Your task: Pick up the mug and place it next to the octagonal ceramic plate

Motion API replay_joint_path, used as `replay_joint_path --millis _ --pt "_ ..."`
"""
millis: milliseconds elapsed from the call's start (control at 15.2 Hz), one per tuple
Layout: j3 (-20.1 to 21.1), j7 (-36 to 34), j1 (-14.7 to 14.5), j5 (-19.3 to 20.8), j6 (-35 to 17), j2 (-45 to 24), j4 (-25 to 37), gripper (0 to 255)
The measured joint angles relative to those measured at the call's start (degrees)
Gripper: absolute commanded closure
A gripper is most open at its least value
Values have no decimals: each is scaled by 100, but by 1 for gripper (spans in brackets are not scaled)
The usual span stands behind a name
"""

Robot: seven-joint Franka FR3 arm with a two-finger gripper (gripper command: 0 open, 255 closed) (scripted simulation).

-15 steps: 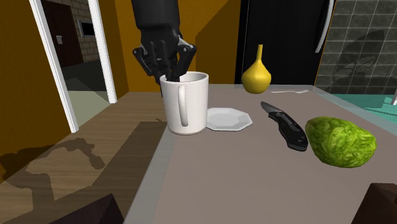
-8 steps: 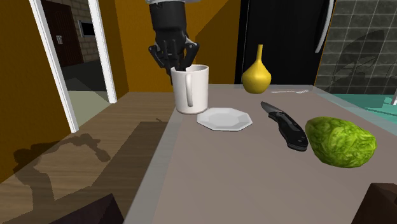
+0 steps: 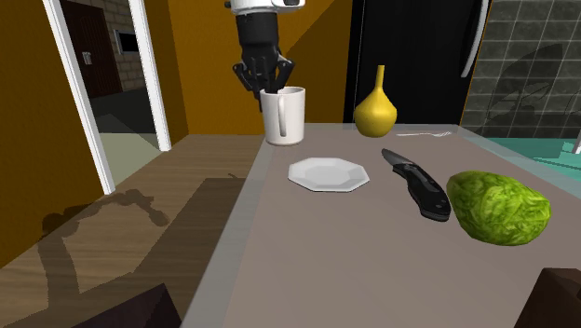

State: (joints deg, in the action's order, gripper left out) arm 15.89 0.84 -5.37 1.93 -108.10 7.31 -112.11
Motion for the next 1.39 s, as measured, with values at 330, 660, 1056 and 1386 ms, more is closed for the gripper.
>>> replay_joint_path --millis 330,660,1056,1386 --pt "176 -354 -108 219 43 -722 715 255" --pt "189 -417 -121 254 -310 -800 433 255" --pt "186 -460 -119 295 -754 -876 60 255" --pt "185 -516 -122 355 -1117 -1000 -189 255"
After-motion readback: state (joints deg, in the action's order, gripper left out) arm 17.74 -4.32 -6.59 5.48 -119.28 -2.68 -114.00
